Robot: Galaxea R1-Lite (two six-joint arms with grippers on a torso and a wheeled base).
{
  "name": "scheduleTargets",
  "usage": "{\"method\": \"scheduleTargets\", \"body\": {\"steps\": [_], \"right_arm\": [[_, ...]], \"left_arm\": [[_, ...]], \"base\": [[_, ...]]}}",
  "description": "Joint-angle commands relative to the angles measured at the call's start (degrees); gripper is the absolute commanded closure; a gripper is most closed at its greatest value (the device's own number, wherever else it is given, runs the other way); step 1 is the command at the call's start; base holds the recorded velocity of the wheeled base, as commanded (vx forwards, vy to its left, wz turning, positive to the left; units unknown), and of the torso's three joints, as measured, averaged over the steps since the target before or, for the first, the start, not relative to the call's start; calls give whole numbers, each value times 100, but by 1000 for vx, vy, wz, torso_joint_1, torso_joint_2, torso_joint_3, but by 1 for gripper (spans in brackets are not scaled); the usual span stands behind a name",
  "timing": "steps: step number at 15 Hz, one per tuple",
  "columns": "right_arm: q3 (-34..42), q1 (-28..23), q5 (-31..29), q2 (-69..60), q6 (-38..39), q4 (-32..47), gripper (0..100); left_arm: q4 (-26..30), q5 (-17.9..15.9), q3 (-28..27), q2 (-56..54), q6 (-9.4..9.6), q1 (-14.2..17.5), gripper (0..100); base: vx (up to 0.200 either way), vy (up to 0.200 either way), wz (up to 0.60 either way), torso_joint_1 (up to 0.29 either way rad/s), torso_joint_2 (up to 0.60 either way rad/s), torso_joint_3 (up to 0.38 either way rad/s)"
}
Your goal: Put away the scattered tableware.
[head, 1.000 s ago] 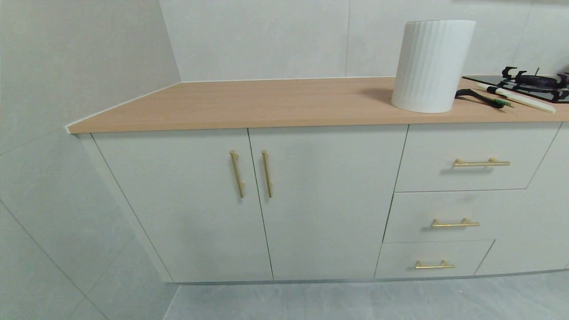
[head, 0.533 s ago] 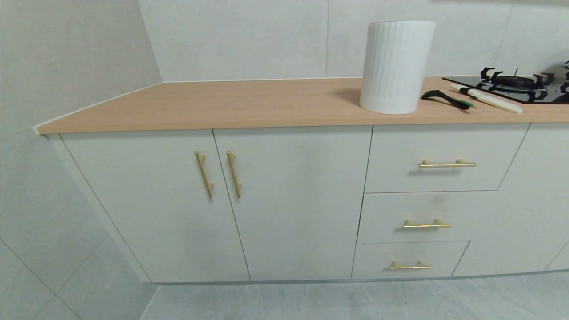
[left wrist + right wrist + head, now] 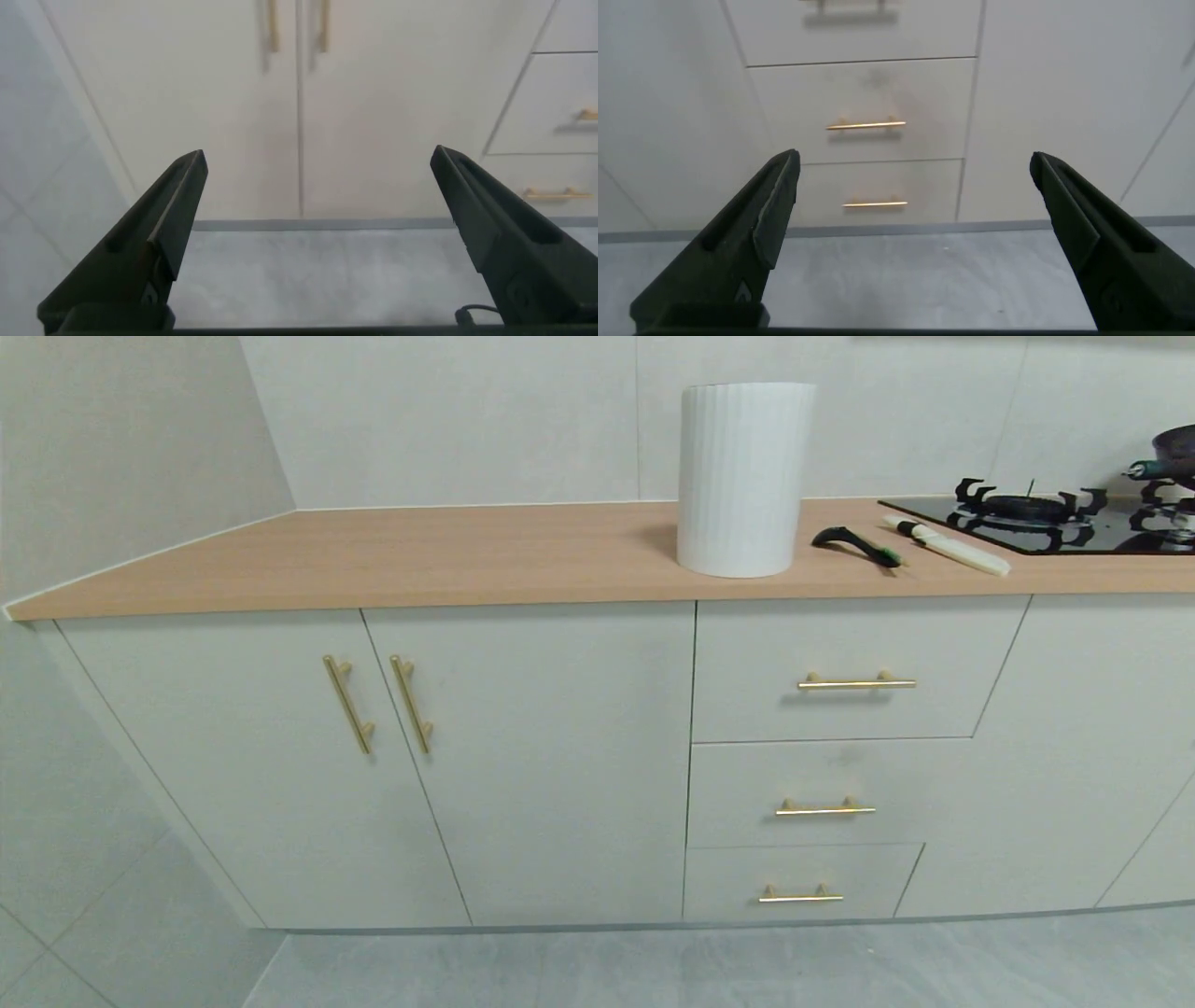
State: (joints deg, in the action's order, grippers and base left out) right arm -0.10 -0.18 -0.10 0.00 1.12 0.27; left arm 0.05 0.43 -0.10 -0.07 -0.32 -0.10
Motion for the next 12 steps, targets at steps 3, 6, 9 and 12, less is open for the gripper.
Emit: {"method": "scheduleTargets", "body": {"steps": [3, 6, 9, 12], "right_arm": [[1, 1, 1, 9, 2, 0, 0], [1, 1, 1, 9, 2, 0, 0], [1, 1, 1, 9, 2, 0, 0], [1, 1, 1, 9, 2, 0, 0]], "left_arm": [[4, 1, 1, 7, -12, 1, 0], [4, 1, 1, 7, -3, 1, 0], [4, 1, -8, 7, -12, 1, 0], [4, 1, -8, 7, -12, 1, 0]], "base": [[0, 0, 0, 0, 0, 0], [0, 0, 0, 0, 0, 0], [67, 0, 0, 1, 1, 1], [133, 0, 0, 0, 0, 2]]}}
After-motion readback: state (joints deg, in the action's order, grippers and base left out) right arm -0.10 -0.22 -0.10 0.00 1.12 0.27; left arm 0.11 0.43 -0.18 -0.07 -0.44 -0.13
